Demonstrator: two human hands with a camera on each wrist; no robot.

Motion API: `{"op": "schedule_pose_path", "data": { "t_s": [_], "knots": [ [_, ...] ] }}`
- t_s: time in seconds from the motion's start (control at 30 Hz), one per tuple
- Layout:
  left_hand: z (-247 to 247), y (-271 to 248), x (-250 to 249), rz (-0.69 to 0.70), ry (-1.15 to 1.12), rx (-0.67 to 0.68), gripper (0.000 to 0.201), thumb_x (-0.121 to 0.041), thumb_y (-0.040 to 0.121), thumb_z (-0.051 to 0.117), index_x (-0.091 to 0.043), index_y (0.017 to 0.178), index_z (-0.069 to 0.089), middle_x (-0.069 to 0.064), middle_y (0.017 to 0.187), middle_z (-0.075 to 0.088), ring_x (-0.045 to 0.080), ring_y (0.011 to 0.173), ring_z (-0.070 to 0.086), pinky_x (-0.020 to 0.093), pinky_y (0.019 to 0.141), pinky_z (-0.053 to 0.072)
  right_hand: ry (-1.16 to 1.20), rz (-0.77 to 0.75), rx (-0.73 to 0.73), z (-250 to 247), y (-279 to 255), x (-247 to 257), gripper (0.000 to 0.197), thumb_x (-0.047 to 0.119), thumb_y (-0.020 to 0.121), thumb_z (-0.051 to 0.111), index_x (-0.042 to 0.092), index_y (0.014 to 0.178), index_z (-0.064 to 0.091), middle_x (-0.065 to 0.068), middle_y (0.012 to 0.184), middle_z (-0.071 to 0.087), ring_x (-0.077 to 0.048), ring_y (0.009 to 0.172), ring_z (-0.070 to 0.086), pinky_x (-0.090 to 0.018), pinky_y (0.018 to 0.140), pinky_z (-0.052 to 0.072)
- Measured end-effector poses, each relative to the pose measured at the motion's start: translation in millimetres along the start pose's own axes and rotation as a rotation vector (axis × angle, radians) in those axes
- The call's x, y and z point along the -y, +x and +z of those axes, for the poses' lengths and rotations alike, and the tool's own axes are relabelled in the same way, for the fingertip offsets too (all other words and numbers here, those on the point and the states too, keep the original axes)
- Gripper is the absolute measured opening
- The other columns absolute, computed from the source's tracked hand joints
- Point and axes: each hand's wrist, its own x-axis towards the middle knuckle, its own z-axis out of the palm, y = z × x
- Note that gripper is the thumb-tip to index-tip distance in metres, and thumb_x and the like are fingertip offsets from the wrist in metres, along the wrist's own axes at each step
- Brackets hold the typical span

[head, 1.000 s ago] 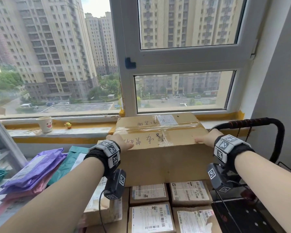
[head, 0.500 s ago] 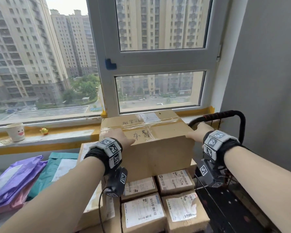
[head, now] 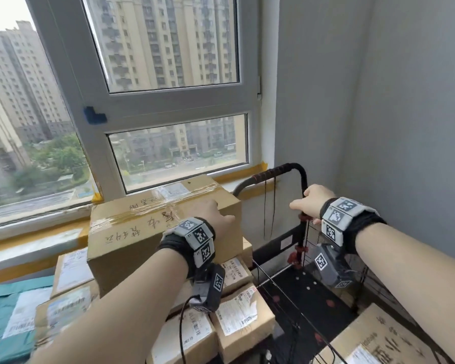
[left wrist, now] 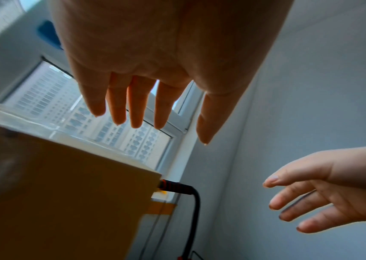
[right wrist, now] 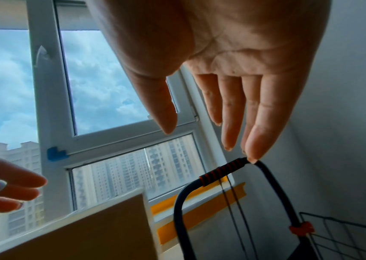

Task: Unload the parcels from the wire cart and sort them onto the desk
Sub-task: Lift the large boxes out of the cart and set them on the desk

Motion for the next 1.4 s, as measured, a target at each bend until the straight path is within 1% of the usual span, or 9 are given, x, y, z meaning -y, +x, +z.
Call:
{"op": "schedule_pose_path", "data": {
  "t_s": [0.13, 0.27, 0.37, 0.47, 0.63, 0.87, 0.97, 1.1, 1.4],
  "knots": [
    [18, -5, -55, 0.044, -0.094, 0.027, 0.049, -0.041, 0.086, 0.06, -0.009, 0.123, 0.052, 0.004, 0.101, 0.056, 0.017, 0.087, 0.054, 0.027, 0.07, 0.048, 0.029, 0.014, -0.031, -36, -2, -39, 0.045, 0.027, 0.084, 0.063, 0.001, 0.119, 0.054, -0.014, 0.118, 0.06, -0.028, 0.095, 0.059, -0.042, 0.086, 0.054],
    [42, -19, -116, 0.067, -0.071, 0.048, 0.059, -0.046, 0.083, 0.06, -0.011, 0.129, 0.049, 0.008, 0.12, 0.058, 0.024, 0.105, 0.06, 0.038, 0.092, 0.051, 0.02, 0.037, -0.044, -76, -1, -91, 0.046, 0.025, 0.084, 0.063, -0.004, 0.119, 0.056, -0.018, 0.12, 0.06, -0.033, 0.107, 0.059, -0.045, 0.091, 0.052],
    [65, -32, -159, 0.09, -0.066, 0.08, 0.061, -0.048, 0.082, 0.059, -0.015, 0.132, 0.047, 0.007, 0.123, 0.056, 0.024, 0.103, 0.061, 0.038, 0.09, 0.052, 0.018, 0.069, -0.06, -105, 2, -136, 0.045, 0.023, 0.084, 0.063, -0.003, 0.119, 0.056, -0.017, 0.12, 0.06, -0.033, 0.108, 0.058, -0.045, 0.092, 0.051],
    [91, -40, -197, 0.097, -0.068, 0.1, 0.063, -0.049, 0.083, 0.059, -0.015, 0.133, 0.046, 0.008, 0.13, 0.052, 0.025, 0.113, 0.056, 0.038, 0.095, 0.049, 0.024, 0.099, -0.062, -127, 6, -180, 0.044, 0.022, 0.085, 0.062, -0.003, 0.12, 0.055, -0.018, 0.121, 0.059, -0.033, 0.11, 0.057, -0.043, 0.092, 0.051],
    [135, -45, -246, 0.101, -0.06, 0.168, 0.055, -0.044, 0.087, 0.057, -0.011, 0.131, 0.048, 0.008, 0.128, 0.054, 0.025, 0.114, 0.056, 0.033, 0.09, 0.046, -0.017, 0.131, -0.005, -140, 20, -242, 0.043, 0.021, 0.086, 0.061, -0.006, 0.119, 0.057, -0.02, 0.121, 0.061, -0.033, 0.111, 0.058, -0.042, 0.09, 0.051],
    [188, -24, -275, 0.088, -0.012, 0.282, 0.053, -0.048, 0.086, 0.057, -0.012, 0.124, 0.053, 0.006, 0.119, 0.059, 0.024, 0.105, 0.059, 0.034, 0.088, 0.05, -0.062, 0.189, 0.087, -119, 60, -289, 0.042, 0.024, 0.086, 0.059, -0.003, 0.119, 0.059, -0.017, 0.118, 0.063, -0.032, 0.108, 0.06, -0.041, 0.089, 0.053],
    [211, -2, -279, 0.096, -0.006, 0.315, 0.039, -0.043, 0.087, 0.056, -0.014, 0.114, 0.057, 0.007, 0.106, 0.057, 0.022, 0.096, 0.057, 0.031, 0.085, 0.047, -0.088, 0.212, 0.12, -103, 87, -301, 0.042, 0.025, 0.086, 0.059, -0.003, 0.119, 0.058, -0.018, 0.118, 0.063, -0.032, 0.108, 0.059, -0.043, 0.091, 0.052],
    [244, 37, -273, 0.085, -0.02, 0.388, 0.055, -0.044, 0.088, 0.056, -0.013, 0.132, 0.049, 0.005, 0.127, 0.055, 0.021, 0.111, 0.056, 0.026, 0.081, 0.043, -0.129, 0.256, 0.183, -77, 126, -313, 0.042, 0.027, 0.087, 0.06, -0.002, 0.118, 0.059, -0.017, 0.119, 0.061, -0.032, 0.109, 0.059, -0.043, 0.092, 0.052],
    [332, 83, -249, -0.06, 0.032, 0.563, 0.057, -0.046, 0.088, 0.056, -0.013, 0.134, 0.047, 0.008, 0.132, 0.052, 0.026, 0.118, 0.054, 0.033, 0.092, 0.045, -0.194, 0.345, 0.382, -1, 194, -360, 0.04, 0.029, 0.084, 0.062, 0.002, 0.113, 0.061, -0.015, 0.113, 0.065, -0.031, 0.102, 0.062, -0.043, 0.089, 0.053]
  ]
}}
